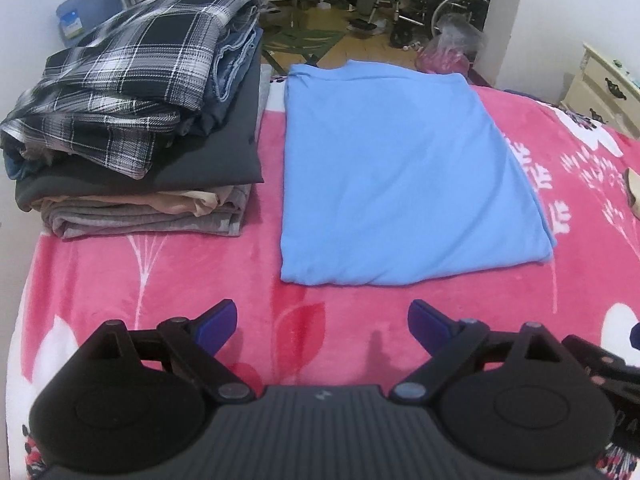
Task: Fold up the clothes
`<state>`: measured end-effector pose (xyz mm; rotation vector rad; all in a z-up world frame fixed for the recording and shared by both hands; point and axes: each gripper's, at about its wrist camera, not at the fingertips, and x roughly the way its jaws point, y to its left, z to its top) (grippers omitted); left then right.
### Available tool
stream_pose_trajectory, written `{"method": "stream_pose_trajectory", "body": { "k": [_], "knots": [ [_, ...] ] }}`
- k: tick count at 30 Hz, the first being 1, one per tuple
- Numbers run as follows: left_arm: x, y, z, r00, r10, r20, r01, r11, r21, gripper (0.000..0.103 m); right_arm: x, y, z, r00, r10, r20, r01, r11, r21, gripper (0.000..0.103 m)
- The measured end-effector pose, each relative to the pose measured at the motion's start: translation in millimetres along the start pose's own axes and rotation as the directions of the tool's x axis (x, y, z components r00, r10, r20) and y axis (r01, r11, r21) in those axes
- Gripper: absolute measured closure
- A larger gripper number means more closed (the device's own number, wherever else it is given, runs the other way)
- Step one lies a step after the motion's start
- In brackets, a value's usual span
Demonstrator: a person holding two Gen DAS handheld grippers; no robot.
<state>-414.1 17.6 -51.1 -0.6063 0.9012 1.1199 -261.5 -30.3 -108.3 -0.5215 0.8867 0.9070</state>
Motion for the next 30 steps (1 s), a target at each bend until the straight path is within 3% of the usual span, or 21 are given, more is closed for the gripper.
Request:
{"method": "stream_pose_trajectory", "body": {
  "k": [12, 30],
  "knots": [
    [6, -1, 1, 1.0, 0.029, -0.005, -0.029, 1.0, -0.005, 0.01, 11, 12, 1, 0.999, 0.046, -0.019, -0.046, 0.999, -0.011, 0.026],
    [11, 0, -1, 1.0, 0.019, -0.02, -0.019, 1.0, -0.01, 0.01, 13, 11, 1, 0.999, 0.029, -0.029, -0.029, 0.999, -0.021, 0.026]
  ]
}}
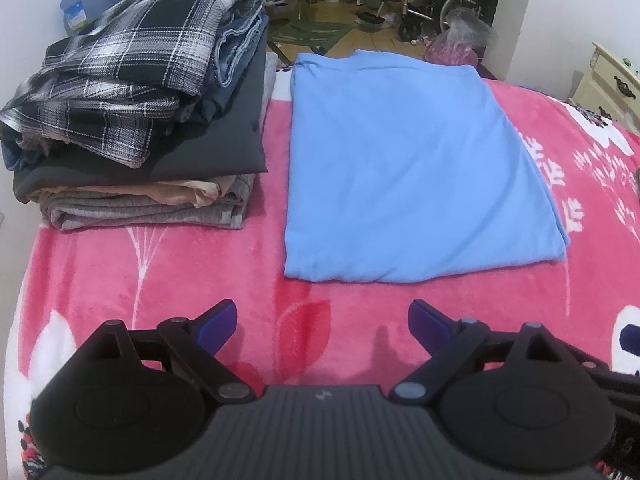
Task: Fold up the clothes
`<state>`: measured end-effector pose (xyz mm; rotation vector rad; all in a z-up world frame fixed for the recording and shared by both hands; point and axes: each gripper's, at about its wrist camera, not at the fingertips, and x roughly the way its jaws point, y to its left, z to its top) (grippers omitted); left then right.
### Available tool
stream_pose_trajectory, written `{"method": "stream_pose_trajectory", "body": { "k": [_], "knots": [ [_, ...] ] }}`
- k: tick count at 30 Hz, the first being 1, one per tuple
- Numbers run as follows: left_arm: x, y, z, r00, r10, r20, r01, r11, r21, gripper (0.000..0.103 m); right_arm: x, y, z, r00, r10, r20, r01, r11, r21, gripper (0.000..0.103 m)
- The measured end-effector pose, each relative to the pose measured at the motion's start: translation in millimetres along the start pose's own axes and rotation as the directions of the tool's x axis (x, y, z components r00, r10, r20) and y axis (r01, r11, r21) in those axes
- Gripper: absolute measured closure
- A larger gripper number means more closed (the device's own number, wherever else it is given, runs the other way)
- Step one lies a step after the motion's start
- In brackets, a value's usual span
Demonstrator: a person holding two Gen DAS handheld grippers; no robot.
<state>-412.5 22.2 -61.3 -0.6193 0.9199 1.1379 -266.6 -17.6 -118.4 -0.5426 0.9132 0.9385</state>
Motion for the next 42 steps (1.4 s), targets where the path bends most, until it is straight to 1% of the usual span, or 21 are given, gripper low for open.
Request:
{"method": "stream_pose_trajectory", "body": {
  "k": [4, 10, 42],
  "knots": [
    [-0.8, 2.2, 1.1, 1.0, 0.002, 0.009, -0.002, 1.0, -0.016, 0.01, 0.7, -0.4, 0.1, 1.0, 0.001, -0.002, -0.001, 1.0, 0.001, 0.026],
    [1.7, 0.8, -0.3, 1.0, -0.005, -0.01, 0.005, 1.0, -0.014, 0.01, 2.5, 0.6, 0.6, 1.0, 0.008, -0.005, -0.008, 1.0, 0.001, 0.026],
    [2.7, 1.3, -0.3, 1.0, 0.003, -0.008, -0.003, 1.0, -0.014, 0.01, 6.1, 6.6, 4.2, 1.0, 0.026, -0.017, -0.026, 0.999, -0.024, 0.026]
  ]
}}
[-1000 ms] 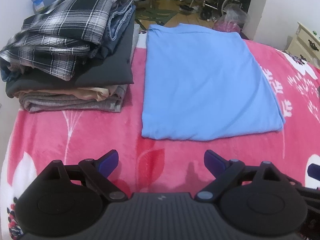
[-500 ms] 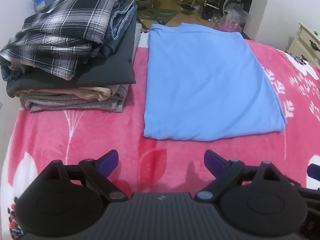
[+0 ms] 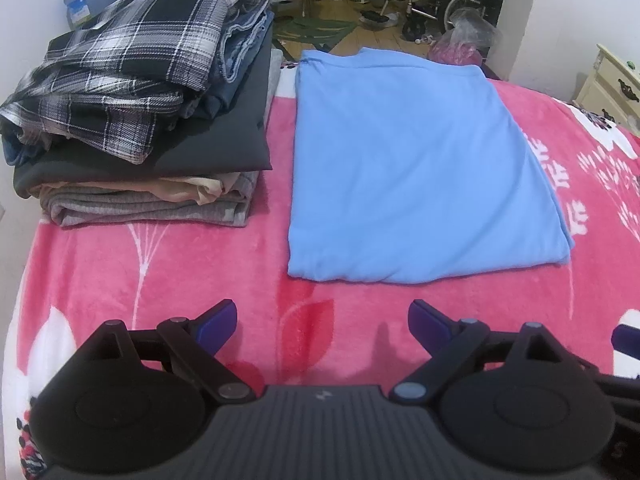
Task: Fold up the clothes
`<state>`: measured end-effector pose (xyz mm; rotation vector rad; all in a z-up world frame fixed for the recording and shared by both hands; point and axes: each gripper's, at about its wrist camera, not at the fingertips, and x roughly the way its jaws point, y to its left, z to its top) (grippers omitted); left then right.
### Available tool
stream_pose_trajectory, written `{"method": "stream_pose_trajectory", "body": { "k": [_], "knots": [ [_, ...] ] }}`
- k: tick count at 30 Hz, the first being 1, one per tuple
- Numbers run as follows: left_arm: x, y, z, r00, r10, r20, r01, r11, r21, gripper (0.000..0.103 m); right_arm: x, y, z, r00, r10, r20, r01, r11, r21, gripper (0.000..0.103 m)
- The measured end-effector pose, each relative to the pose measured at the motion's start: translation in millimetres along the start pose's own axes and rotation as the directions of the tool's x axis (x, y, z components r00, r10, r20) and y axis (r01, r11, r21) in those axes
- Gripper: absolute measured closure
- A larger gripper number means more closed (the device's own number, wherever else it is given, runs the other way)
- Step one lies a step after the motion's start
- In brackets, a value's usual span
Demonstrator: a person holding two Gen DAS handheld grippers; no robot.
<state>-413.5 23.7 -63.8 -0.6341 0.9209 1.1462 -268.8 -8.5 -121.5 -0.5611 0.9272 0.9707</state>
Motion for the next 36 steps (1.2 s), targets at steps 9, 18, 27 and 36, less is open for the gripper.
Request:
{"method": "stream_pose_trajectory", "body": {
  "k": [9, 18, 27, 36],
  "knots": [
    [1.6, 0.4, -0.2, 1.0, -0.003, -0.003, 0.003, 1.0, 0.0, 0.01, 1.0, 0.6, 0.0, 1.0, 0.005, -0.002, -0.005, 1.0, -0.002, 0.026],
    [4.9, 5.2, 3.6, 1.0, -0.003, -0.004, 0.003, 1.0, 0.01, 0.01, 2.8, 2.4, -1.0, 1.0, 0.013, -0.007, -0.013, 1.0, -0.007, 0.026],
    [4.8, 5.0, 3.7, 1.0, -0.01, -0.005, 0.01, 1.0, 0.017, 0.01, 3.8, 1.7, -1.5, 1.0, 0.013, -0.01, -0.013, 1.0, -0.004, 0.026],
    [4.1, 3.6, 1.9, 1.0, -0.006, -0.003, 0.006, 1.0, 0.014, 0.01, 5.2, 1.8, -1.7, 1.0, 0.014, -0.014, -0.014, 1.0, -0.008, 0.026]
  ]
}}
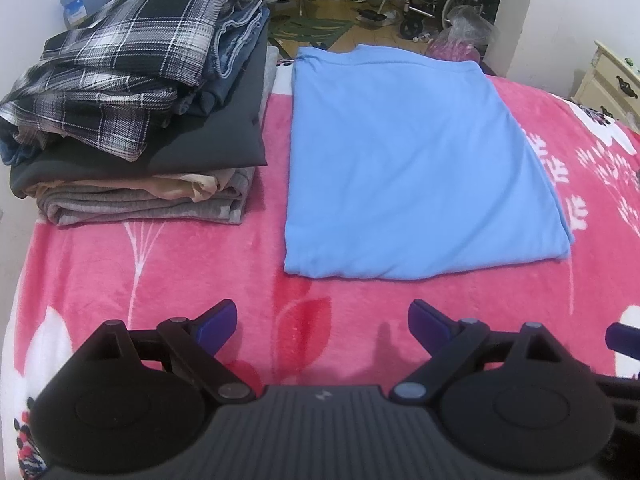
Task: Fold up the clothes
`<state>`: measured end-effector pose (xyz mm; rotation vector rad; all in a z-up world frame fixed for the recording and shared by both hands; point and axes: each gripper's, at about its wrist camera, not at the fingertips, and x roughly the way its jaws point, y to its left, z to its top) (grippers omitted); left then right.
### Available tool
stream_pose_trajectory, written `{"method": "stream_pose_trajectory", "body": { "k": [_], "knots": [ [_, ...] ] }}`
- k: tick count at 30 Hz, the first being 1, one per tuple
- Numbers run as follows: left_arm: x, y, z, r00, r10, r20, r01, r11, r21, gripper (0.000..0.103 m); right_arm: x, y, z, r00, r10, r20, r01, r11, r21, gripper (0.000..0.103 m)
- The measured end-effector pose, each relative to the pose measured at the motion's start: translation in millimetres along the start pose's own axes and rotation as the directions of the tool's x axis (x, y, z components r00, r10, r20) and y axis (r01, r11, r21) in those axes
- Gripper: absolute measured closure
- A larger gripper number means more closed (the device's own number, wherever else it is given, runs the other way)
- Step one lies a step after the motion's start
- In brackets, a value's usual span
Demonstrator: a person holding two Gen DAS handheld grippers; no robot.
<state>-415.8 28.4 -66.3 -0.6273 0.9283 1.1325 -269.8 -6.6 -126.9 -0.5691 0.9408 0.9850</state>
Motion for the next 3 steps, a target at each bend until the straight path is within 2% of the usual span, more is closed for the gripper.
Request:
{"method": "stream_pose_trajectory", "body": {
  "k": [3],
  "knots": [
    [-0.8, -0.9, -0.8, 1.0, 0.0, 0.003, 0.0, 1.0, 0.003, 0.01, 0.6, -0.5, 0.0, 1.0, 0.0, -0.001, 0.0, 1.0, 0.0, 0.026]
  ]
}}
